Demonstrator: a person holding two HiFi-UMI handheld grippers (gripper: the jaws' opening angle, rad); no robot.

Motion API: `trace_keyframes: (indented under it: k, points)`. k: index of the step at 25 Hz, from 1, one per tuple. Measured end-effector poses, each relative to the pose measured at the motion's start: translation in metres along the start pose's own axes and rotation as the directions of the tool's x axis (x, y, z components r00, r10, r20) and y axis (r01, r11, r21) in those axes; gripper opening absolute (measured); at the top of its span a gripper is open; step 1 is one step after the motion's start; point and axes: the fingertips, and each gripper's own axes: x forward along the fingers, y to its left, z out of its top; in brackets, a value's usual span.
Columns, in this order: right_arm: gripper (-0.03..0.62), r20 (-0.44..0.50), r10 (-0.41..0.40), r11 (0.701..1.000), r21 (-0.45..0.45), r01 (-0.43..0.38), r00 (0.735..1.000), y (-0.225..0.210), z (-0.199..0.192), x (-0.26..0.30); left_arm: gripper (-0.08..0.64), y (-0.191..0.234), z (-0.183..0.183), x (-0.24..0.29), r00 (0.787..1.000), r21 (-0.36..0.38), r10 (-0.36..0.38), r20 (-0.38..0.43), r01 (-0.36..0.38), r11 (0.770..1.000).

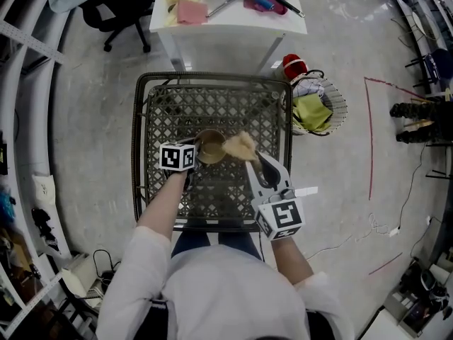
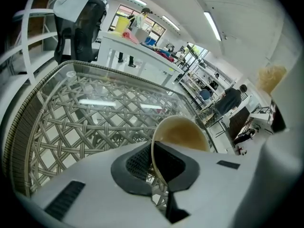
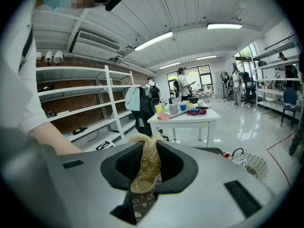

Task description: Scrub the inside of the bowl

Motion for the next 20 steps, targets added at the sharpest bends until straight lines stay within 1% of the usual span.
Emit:
trace_keyframes:
  k: [4,7,12,15,20]
  points:
    - [0.091,0.013,-0.003,1.000,-0.006,0.003,1.000,-0.001,0.006,-0.002,0.040,-0.003,0.006,-0.007,0.999,0.011,0.019,0.032,-0.020,1.000]
    - [0.091,0.027,-0.005,1.000,-0.009,0.005,1.000,0.001,0.010,-0.004,0.038,-0.006,0.019,-0.015,0.996,0.017,0.035,0.077,-0.037,0.999]
    - [0.091,0.052,-0.008,1.000,-0.024,0.009,0.999,0.005,0.019,-0.007,0.040,-0.022,0.044,-0.036,0.988,0.076,0.038,0.150,-0.050,0.996]
    - [0.091,0.073,-0.008,0.999,-0.046,0.011,0.997,0.011,0.027,-0.011,0.040,-0.033,0.060,-0.054,0.979,0.120,0.035,0.199,-0.060,0.991]
    - [0.091,0.114,-0.005,0.997,-0.072,0.014,0.994,0.020,0.046,-0.020,0.040,-0.059,0.090,-0.090,0.955,0.183,0.005,0.296,-0.062,0.981]
